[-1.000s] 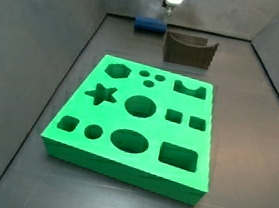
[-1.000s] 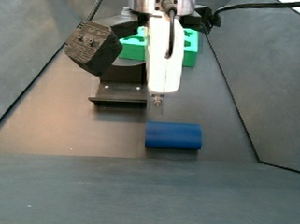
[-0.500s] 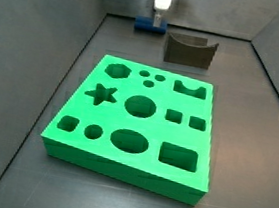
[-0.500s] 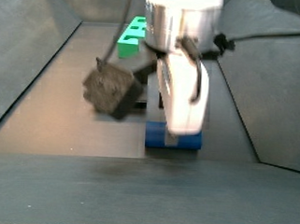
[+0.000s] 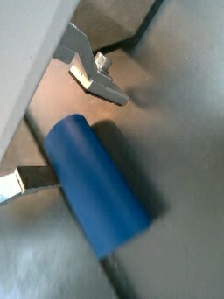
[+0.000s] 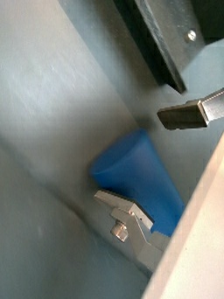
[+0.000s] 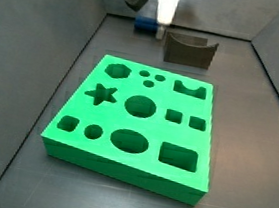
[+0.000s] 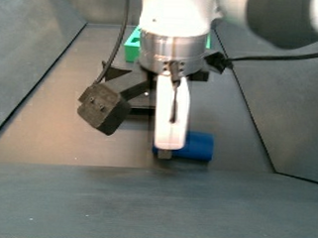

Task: Pick up the oval object. Move up. Place the oval object on the fixture. Regrasp the oval object. Move to above the board. Insert the oval object.
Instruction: Pick up the oval object.

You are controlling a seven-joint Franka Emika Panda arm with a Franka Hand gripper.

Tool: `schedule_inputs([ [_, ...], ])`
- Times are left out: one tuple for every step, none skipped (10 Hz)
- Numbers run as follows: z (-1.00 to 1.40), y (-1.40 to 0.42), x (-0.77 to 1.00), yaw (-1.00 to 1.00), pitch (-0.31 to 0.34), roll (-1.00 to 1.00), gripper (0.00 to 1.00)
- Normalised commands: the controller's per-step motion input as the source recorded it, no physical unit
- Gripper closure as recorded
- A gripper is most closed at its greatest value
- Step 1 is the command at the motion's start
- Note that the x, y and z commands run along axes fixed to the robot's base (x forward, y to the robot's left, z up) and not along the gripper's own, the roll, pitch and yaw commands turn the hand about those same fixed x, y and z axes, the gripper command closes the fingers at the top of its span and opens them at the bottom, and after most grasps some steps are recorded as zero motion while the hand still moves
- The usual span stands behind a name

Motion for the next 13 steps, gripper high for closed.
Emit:
schedule_inputs([
  [-1.00,0.13,0.00,0.00,-0.009,0.00,0.00],
  [-0.37,0.11,-0.26,-0.01,-0.220,0.00,0.00],
  [0.00,0.00,0.02,0.00,0.033,0.00,0.00],
  [0.02,0.12,0.00,0.00,-0.043,-0.12,0.00],
  [0.00,0.21,-0.05,-0.51,-0.066,-0.22,0.00],
  [-0.04,-0.03,0.00,-0.99,-0.110,-0.10,0.00],
  [0.00,0.15,0.00,-0.49,-0.074,-0.10,0.00],
  [0.00,0.00,0.00,0.00,0.000,-0.01,0.00],
  [0.00,0.00,0.00,0.00,0.000,0.00,0.00],
  [0.00,0.00,0.00,0.00,0.000,0.00,1.00],
  [0.00,0.00,0.00,0.00,0.000,0.00,1.00],
  [0.00,0.00,0.00,0.00,0.000,0.00,1.00],
  [0.00,0.00,0.00,0.00,0.000,0.00,1.00],
])
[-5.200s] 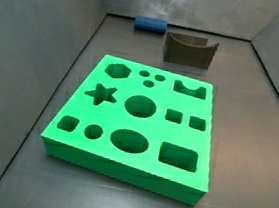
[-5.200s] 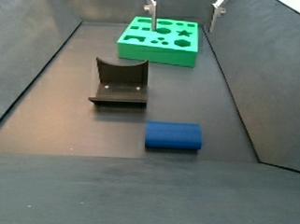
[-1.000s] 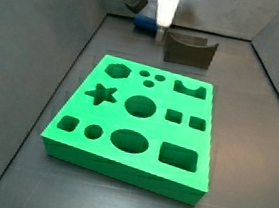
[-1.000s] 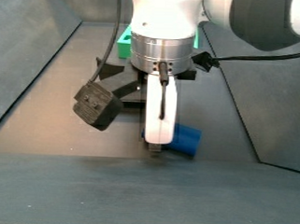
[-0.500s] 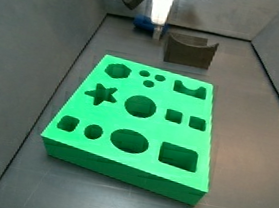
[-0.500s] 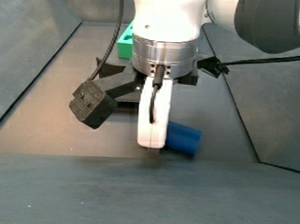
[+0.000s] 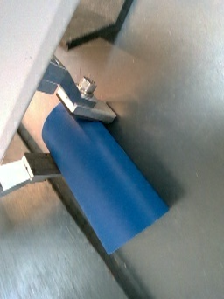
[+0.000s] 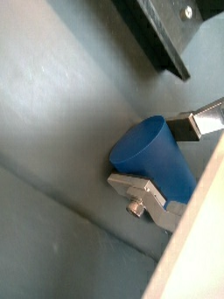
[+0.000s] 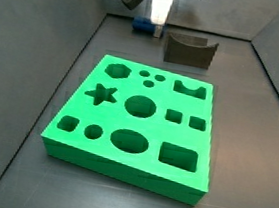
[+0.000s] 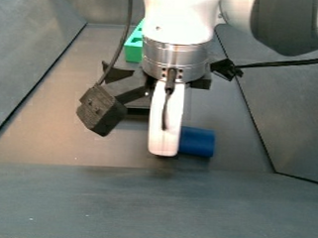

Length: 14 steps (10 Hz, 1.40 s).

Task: Pick up the oval object. Move up. Place the oval object on the fixture. Regrasp the oval object. Move to above the board. Insert the oval object.
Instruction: Pick up the oval object, then move up, then place the oval object on the fixture.

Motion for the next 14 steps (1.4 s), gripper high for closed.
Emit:
schedule_inputs([
  [0.00,0.00,0.00,0.00,0.000,0.00,1.00],
  [0.00,0.00,0.00,0.00,0.000,0.00,1.00],
  [0.00,0.00,0.00,0.00,0.000,0.00,1.00],
  [0.00,0.00,0.00,0.00,0.000,0.00,1.00],
  [0.00,0.00,0.00,0.00,0.000,0.00,1.00],
  [0.00,0.00,0.00,0.00,0.000,0.00,1.00],
  [0.00,0.00,0.00,0.00,0.000,0.00,1.00],
  [0.83,0.00,0.00,0.00,0.000,0.00,1.00],
  [0.84,0.04,0.00,-0.04,-0.003,0.01,1.00],
  [0.66,0.02,-0.04,-0.05,0.022,0.02,1.00],
  [0.56,0.01,-0.03,-0.05,0.033,0.03,1.00],
  [0.35,0.01,-0.03,-0.04,0.051,0.05,1.00],
  [0.19,0.00,-0.02,-0.04,0.067,0.06,1.00],
  [1.00,0.00,0.00,0.00,0.000,0.00,1.00],
])
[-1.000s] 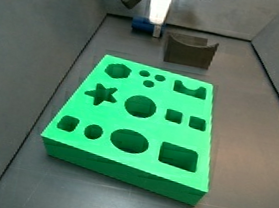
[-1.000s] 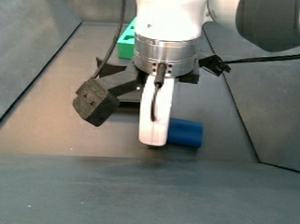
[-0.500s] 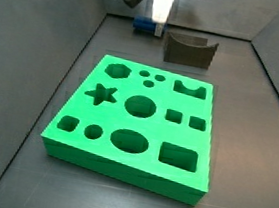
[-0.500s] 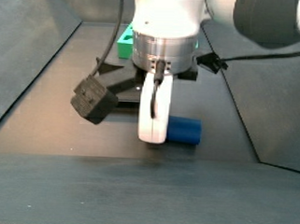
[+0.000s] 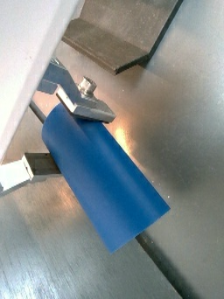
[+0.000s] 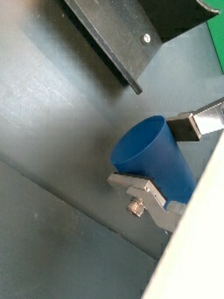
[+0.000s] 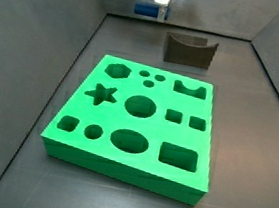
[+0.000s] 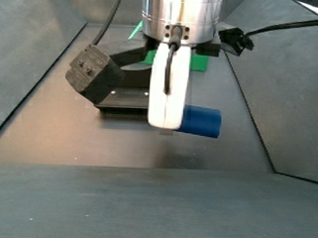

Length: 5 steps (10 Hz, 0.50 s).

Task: Pick up the oval object. Move up. Place the oval object on the fixture. Regrasp the oval object. Move to above the board. Insert the oval object.
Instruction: Place the oval object on the fixture.

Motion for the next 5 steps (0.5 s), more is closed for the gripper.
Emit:
schedule_inputs([
  [1.00,0.00,-0.01,0.00,0.020,-0.01,1.00],
  [1.00,0.00,-0.01,0.00,0.033,0.00,1.00],
  [1.00,0.00,-0.02,-0.01,0.046,0.02,1.00],
  [1.00,0.00,-0.02,-0.02,0.055,0.04,1.00],
  [1.00,-0.01,-0.03,-0.02,0.062,0.05,1.00],
])
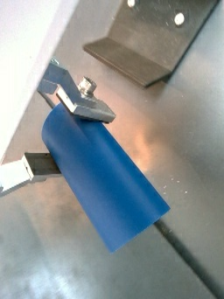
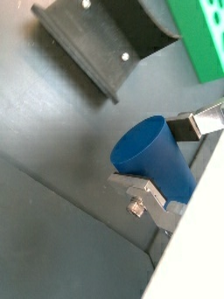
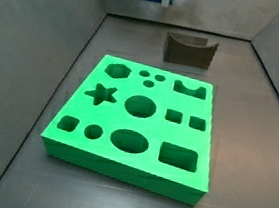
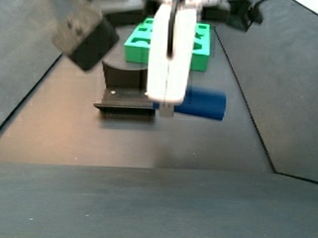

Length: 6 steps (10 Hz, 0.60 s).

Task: Pick up the oval object. Move up. Place the oval object on the fixture. Regrasp the oval object. Move to above the board. Insert the oval object.
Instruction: Place the oval object on the fixture.

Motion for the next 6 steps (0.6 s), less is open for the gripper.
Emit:
schedule_inputs([
  [1.00,-0.01,-0.03,0.00,0.071,0.07,1.00],
  [1.00,-0.01,-0.04,0.01,0.079,0.08,1.00],
  [0.85,-0.01,-0.03,0.01,0.083,0.08,1.00],
  [0.65,-0.01,-0.02,0.02,0.092,0.09,1.00],
  [0.50,-0.01,-0.02,0.03,0.096,0.09,1.00],
  [0.29,-0.01,-0.01,0.02,0.104,0.08,1.00],
])
